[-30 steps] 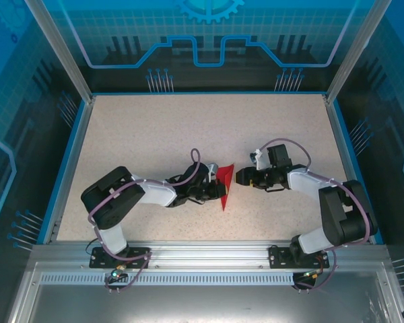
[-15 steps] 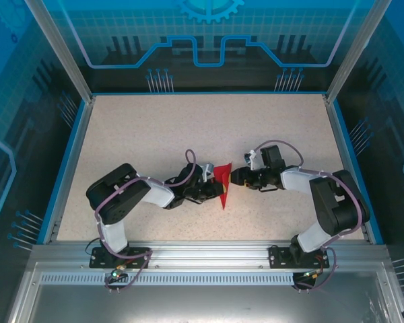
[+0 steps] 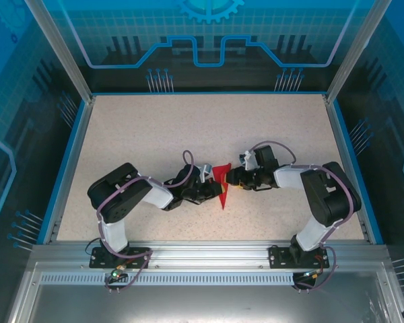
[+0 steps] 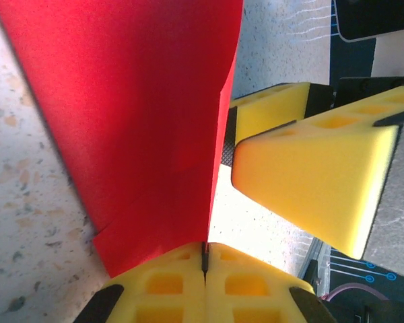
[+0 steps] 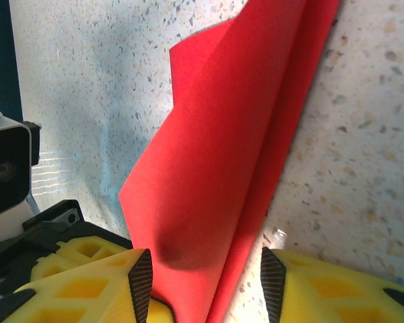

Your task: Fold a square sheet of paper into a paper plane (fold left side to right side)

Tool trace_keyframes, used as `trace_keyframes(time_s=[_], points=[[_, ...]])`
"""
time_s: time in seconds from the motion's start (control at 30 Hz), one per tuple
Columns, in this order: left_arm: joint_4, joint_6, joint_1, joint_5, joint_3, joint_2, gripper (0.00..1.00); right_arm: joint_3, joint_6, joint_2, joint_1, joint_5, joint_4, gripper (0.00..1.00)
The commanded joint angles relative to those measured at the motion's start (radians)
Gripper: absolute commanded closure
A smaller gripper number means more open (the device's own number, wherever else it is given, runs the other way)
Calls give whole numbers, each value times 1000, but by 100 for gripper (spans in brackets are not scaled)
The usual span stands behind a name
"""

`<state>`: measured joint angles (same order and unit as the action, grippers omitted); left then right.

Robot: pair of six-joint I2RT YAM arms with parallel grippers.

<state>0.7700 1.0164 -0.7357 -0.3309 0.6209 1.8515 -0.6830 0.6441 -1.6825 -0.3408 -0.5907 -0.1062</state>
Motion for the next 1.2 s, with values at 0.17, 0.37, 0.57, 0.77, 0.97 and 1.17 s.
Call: trace_keyframes(time_s=[0.17,0.37,0.57,0.77,0.97,1.17], points=[[52,19,13,-6,-29,23,100,-44,21,-46,-30,31,8,54],[54,22,13,-3,-35,27,100,-70,20,-75,-37,58,67,56],[55,29,15,-1,-39,31,100,-104,2,-111,-44,93,160,57],[56,30,17,-6,-39,25,100,-122,-7,-151,-57,117,200,58],[36,19,22,-8,-39,-3,90,-133,-18,-157,-63,134,221,58],[-24,-27,53,-27,-41,-83,75,-136,-21,-154,-63,134,227,58]])
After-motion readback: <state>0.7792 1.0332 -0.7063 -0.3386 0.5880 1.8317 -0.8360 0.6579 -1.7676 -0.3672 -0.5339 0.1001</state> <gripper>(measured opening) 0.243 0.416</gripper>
